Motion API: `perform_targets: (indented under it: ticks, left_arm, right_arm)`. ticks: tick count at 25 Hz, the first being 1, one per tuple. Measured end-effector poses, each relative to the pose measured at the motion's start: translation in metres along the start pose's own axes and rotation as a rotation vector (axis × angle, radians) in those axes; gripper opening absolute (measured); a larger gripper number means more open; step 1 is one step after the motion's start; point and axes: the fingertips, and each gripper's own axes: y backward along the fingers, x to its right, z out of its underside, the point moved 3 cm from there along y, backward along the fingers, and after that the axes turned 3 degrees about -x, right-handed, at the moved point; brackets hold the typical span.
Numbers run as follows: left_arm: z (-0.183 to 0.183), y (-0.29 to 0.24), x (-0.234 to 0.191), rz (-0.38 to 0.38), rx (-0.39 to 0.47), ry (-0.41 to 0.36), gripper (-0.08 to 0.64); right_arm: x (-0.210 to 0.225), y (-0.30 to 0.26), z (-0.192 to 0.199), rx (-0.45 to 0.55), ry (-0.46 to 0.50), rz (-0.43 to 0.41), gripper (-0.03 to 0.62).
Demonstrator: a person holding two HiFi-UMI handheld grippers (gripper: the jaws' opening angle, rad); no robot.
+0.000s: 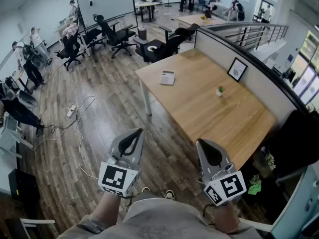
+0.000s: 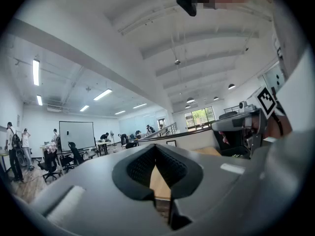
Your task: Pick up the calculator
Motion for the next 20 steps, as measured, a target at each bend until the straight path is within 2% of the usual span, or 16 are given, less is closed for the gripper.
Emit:
perform_targets:
  ticks: [9, 14, 20]
  left_arm:
    - [-0.006, -0.013, 0.005, 0.0, -0.012, -0.017, 0.002]
    - [-0.007, -0.015, 0.008, -0.007, -0.018, -0.021, 0.002]
    - [-0.001, -0.021, 0.009, -0.021, -0.046, -0.022, 0.002]
  right_arm:
    - [0.016, 0.0, -0.002, 0.008, -0.019, -0.007, 0.011]
    - [0.014, -0.001, 0.0, -0.002, 0.019, -0.033, 0.012]
    - [0.025, -0.003, 0.004, -0.004, 0.007, -0.037, 0.012]
